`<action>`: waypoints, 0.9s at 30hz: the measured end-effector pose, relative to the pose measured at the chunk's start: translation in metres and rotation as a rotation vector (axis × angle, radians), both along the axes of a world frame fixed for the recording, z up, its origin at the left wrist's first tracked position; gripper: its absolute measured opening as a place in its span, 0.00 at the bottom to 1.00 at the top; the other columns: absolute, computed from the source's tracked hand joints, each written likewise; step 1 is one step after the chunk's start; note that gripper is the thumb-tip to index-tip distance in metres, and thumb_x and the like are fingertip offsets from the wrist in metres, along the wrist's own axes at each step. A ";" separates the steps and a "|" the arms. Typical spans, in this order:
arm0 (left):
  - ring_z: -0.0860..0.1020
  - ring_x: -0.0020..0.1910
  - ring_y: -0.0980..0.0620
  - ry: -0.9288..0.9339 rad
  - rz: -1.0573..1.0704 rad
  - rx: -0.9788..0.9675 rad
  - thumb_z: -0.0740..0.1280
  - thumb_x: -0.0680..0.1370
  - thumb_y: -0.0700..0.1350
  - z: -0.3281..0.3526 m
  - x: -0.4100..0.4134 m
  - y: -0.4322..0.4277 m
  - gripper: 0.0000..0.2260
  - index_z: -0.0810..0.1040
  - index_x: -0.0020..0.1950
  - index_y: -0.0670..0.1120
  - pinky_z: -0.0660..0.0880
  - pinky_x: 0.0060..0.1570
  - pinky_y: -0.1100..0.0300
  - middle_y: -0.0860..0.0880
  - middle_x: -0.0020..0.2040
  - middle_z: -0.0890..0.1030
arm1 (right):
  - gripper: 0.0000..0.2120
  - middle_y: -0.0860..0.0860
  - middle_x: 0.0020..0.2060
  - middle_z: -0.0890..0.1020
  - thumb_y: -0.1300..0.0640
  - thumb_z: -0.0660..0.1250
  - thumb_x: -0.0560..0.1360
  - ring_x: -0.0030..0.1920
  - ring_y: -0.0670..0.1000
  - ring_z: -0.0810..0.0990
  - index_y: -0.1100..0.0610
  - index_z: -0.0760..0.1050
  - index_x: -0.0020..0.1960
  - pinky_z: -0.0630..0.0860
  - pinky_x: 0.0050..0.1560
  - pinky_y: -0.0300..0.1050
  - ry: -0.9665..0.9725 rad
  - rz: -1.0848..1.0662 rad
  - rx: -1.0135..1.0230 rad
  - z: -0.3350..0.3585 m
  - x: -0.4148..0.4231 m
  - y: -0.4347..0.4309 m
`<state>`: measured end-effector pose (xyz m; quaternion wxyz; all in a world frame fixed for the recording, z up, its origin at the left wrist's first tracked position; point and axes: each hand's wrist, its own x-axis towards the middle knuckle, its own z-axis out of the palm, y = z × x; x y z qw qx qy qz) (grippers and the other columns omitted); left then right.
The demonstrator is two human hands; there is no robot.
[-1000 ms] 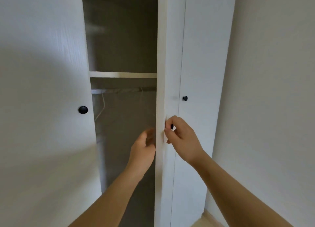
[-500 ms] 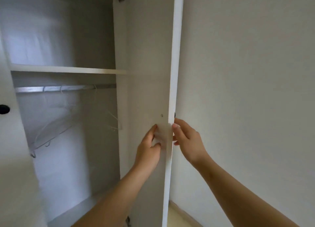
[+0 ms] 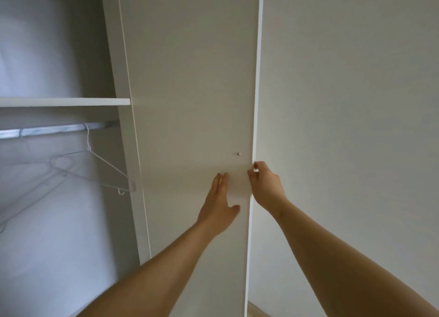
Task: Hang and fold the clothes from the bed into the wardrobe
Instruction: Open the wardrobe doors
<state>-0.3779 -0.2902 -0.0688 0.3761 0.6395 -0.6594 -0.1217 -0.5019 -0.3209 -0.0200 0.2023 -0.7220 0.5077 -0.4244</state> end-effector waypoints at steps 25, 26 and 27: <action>0.74 0.49 0.54 -0.012 0.424 -0.196 0.66 0.75 0.45 0.052 0.152 0.122 0.09 0.78 0.54 0.49 0.66 0.47 0.63 0.51 0.53 0.75 | 0.16 0.50 0.68 0.68 0.56 0.59 0.77 0.68 0.55 0.62 0.52 0.69 0.65 0.57 0.66 0.48 0.243 0.066 -0.324 0.017 0.122 0.088; 0.73 0.47 0.55 -0.026 0.467 -0.215 0.65 0.76 0.45 0.055 0.166 0.136 0.08 0.78 0.54 0.50 0.66 0.46 0.64 0.52 0.52 0.75 | 0.16 0.50 0.67 0.69 0.55 0.59 0.77 0.67 0.55 0.63 0.52 0.69 0.64 0.58 0.65 0.48 0.237 0.120 -0.314 0.018 0.137 0.095; 0.72 0.46 0.56 -0.043 0.510 -0.232 0.65 0.76 0.45 0.058 0.181 0.149 0.08 0.78 0.54 0.51 0.65 0.45 0.64 0.53 0.51 0.74 | 0.16 0.50 0.66 0.70 0.55 0.59 0.77 0.67 0.55 0.64 0.52 0.69 0.64 0.59 0.64 0.47 0.237 0.167 -0.307 0.019 0.153 0.101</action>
